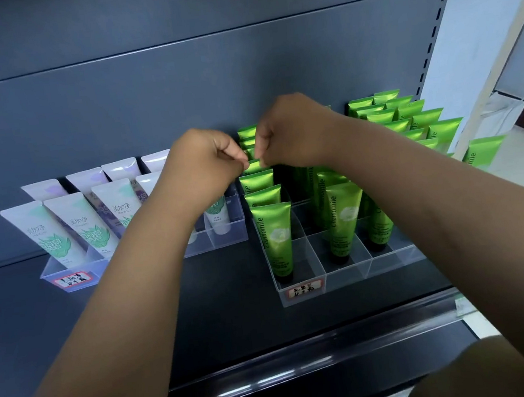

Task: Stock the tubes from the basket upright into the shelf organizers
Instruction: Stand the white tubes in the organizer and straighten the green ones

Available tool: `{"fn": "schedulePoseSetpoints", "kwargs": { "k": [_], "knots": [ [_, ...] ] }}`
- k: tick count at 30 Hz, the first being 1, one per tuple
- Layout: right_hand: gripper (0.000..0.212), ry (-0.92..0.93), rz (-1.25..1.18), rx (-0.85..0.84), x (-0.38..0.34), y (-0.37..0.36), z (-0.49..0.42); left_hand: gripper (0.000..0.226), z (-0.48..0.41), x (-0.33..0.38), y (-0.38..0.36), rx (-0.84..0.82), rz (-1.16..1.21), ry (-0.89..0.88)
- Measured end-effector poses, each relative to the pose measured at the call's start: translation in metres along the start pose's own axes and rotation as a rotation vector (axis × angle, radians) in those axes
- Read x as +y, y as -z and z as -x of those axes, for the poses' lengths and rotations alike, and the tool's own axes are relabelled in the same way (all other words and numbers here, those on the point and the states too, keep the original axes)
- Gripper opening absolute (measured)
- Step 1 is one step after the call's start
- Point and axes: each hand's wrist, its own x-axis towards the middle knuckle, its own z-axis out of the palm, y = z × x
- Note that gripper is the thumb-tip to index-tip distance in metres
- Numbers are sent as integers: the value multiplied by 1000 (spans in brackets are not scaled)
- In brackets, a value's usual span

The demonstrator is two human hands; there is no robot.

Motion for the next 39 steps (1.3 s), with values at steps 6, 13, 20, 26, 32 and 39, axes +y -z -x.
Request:
{"fn": "schedulePoseSetpoints", "kwargs": {
  "k": [6,13,20,26,32,39],
  "knots": [
    [16,-59,-95,107,8,8,-3,4,-1,0,-1,3,10,-1],
    [21,-37,89,158,13,4,-12,10,-8,5,5,160,-23,-101],
    [23,-11,155,118,9,-3,-24,16,-25,0,6,249,-286,-236],
    [23,-22,176,86,11,-8,-27,12,-28,-6,-2,160,-378,-245],
    [24,-13,198,72,14,-13,-28,12,-28,-15,-2,168,-363,-290],
    [15,-23,52,113,10,-18,-33,7,-33,-22,-9,128,-309,-281]
  ]
}}
